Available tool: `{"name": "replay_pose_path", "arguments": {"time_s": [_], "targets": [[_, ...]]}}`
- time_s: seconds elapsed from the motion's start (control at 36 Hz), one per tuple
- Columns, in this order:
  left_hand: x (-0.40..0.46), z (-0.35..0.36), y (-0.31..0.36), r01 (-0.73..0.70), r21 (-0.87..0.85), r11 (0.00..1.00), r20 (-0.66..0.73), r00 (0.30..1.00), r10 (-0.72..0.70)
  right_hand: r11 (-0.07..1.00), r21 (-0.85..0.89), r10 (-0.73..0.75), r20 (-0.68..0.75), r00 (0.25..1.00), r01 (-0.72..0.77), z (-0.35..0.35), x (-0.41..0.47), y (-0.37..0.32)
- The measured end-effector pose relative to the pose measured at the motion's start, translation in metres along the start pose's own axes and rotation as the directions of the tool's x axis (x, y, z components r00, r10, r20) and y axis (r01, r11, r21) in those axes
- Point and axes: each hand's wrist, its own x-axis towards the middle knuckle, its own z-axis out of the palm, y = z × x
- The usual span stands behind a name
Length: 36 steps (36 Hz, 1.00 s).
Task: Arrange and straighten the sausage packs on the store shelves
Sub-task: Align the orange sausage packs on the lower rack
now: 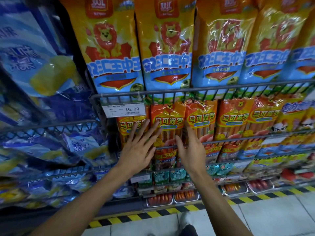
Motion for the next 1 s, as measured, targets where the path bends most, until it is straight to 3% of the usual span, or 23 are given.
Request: {"name": "replay_pose_path", "arguments": {"time_s": [0.14,0.28,0.44,0.72,0.89,1.0], "targets": [[-0.005,0.002,0.001,0.020,0.012,1.000,0.005,1.000,-0.020,0.986,0.108,-0.126,-0.048,0.991,0.130,0.006,0.003,-0.018],[0.002,-0.003,-0.003,0.005,-0.037,0.999,-0.055,0.998,-0.007,0.984,-0.005,-0.177,-0.022,0.984,0.176,0.016,0.024,-0.020],[0.037,-0.015,0.004,0.125,-0.088,0.988,-0.084,0.988,-0.133,0.978,-0.061,-0.201,0.002,0.980,0.201,0.022,0.027,-0.014],[0.034,-0.006,0.001,0.164,-0.027,0.986,-0.104,0.981,-0.166,0.952,-0.152,-0.264,0.028,0.964,0.265,0.013,0.025,-0.009],[0.032,-0.012,-0.002,0.119,-0.101,0.988,-0.126,0.983,-0.131,0.969,-0.114,-0.230,-0.075,0.970,0.221,0.012,0.025,-0.016],[0.031,-0.015,-0.005,0.150,-0.158,0.976,-0.121,0.978,-0.170,0.937,-0.143,-0.337,-0.113,0.935,0.320,0.014,0.033,-0.019]]}}
